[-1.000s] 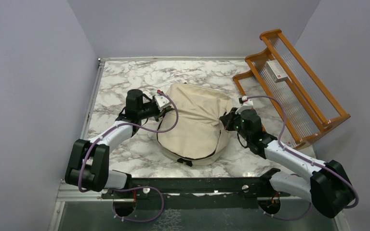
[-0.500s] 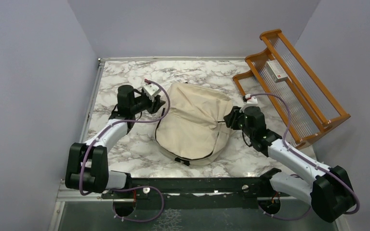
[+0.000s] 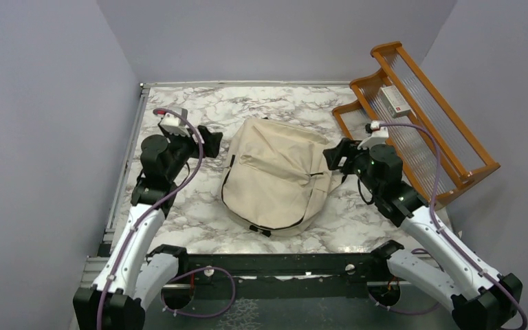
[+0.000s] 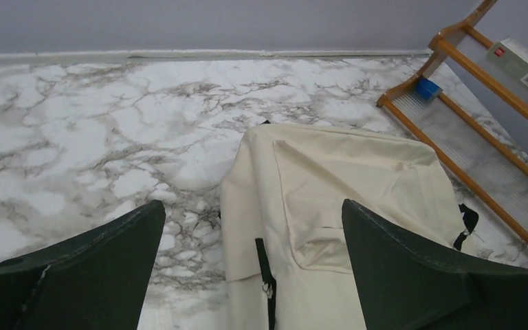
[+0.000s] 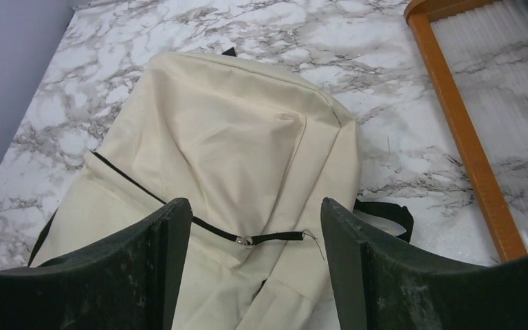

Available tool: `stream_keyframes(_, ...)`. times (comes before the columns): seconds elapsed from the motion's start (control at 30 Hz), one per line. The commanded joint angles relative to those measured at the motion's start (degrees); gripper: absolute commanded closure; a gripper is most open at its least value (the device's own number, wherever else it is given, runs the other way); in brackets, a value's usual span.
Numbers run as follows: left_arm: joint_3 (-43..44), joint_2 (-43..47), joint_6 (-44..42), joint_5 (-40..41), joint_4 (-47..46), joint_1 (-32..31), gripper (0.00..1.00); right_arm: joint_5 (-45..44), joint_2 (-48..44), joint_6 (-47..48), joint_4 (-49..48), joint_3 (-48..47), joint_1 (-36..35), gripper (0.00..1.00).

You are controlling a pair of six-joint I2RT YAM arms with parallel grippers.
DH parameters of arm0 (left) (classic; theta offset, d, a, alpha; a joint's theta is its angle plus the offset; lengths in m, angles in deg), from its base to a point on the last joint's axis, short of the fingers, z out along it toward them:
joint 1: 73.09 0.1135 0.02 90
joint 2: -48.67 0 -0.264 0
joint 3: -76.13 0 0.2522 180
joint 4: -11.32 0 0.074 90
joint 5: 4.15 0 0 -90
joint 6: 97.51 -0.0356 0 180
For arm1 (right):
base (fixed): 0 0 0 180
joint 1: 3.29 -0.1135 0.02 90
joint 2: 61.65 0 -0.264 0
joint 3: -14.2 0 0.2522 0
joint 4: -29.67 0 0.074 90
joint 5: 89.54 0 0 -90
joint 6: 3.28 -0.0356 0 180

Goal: Pack the student bag
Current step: Reset both arms

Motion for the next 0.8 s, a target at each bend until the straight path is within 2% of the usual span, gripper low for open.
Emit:
stream_keyframes(0.0, -3.5, 9.9, 7.3, 10.9, 15.1, 0.1, 0.01, -1.5, -5.3, 0.5, 4.6, -0.5, 0.2, 0.22)
stream_keyframes(0.07, -5.5, 14.5, 8.4, 12.4, 17.5, 0.1, 0.01, -1.3, -7.8, 0.7, 5.2, 0.8, 0.2, 0.01)
stream_keyframes(0.1, -6.8, 16.7, 9.1, 13.2, 18.1, 0.1, 0.01, -1.2, -9.2, 1.2, 5.1, 1.9, 0.2, 0.00)
stream_keyframes(0.23, -9.2, 21.8, 11.5, 18.1, 19.8, -0.1, 0.01, -1.3, -14.7, 2.0, 4.3, 6.6, 0.2, 0.00)
stream_keyframes(0.47, -6.6, 19.3, 12.8, 25.6, 23.7, -0.1, 0.01, -0.5, -21.2, 4.5, 1.8, 12.5, 0.1, 0.00)
stream_keyframes(0.77, -7.1, 19.4, 13.4, 25.6, 22.8, -0.1, 0.01, -1.4, -21.7, 4.2, 1.6, 13.2, 0.1, 0.00)
